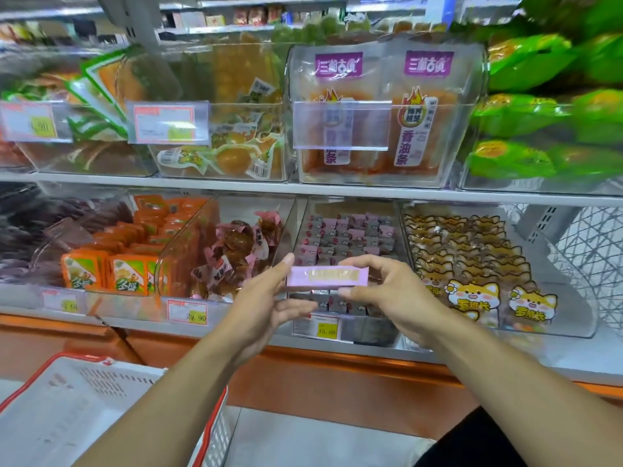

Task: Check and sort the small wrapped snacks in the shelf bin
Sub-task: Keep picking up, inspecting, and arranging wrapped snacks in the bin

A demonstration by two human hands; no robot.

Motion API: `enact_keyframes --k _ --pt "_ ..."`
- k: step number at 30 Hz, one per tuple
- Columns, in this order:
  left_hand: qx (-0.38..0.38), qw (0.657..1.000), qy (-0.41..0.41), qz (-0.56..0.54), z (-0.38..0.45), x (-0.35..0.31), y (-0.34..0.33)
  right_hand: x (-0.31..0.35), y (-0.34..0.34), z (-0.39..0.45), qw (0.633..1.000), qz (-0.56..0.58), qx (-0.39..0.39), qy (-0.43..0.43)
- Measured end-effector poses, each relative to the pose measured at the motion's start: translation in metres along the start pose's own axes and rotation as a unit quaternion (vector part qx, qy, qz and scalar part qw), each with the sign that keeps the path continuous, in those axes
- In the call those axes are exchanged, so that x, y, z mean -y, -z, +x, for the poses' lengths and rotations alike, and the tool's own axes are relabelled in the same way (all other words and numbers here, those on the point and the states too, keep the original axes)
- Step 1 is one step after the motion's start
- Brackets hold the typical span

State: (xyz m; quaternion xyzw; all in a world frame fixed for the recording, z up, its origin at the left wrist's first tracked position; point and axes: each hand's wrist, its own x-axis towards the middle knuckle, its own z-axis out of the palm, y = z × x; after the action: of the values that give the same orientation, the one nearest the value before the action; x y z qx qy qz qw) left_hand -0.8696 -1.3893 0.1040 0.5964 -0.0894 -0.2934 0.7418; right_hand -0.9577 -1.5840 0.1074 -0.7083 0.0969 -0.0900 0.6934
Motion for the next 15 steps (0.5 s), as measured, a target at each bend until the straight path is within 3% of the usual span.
enact_keyframes --k 3,7,10,15 --pt "-0.004 1.000 -0.023 -0.020 0.0003 0.0001 -0.0012 -0.0008 0.0012 -0.0003 1.000 -0.027 -0.005 0.014" --pt "-0.010 0.996 -0.081 -0.021 0.0049 0.0019 0.0011 0.0014 0.0054 0.0021 0.987 0.131 0.041 -0.081" --pt "-0.013 0.993 -0.109 0.043 0.0052 0.0044 0.0022 0.0017 0.0051 0.0023 0.976 0.165 0.054 -0.132" --pt "-0.014 0.991 -0.124 0.046 0.0045 0.0055 -0.0001 0.0000 0.0036 0.0045 0.977 0.174 0.020 -0.119"
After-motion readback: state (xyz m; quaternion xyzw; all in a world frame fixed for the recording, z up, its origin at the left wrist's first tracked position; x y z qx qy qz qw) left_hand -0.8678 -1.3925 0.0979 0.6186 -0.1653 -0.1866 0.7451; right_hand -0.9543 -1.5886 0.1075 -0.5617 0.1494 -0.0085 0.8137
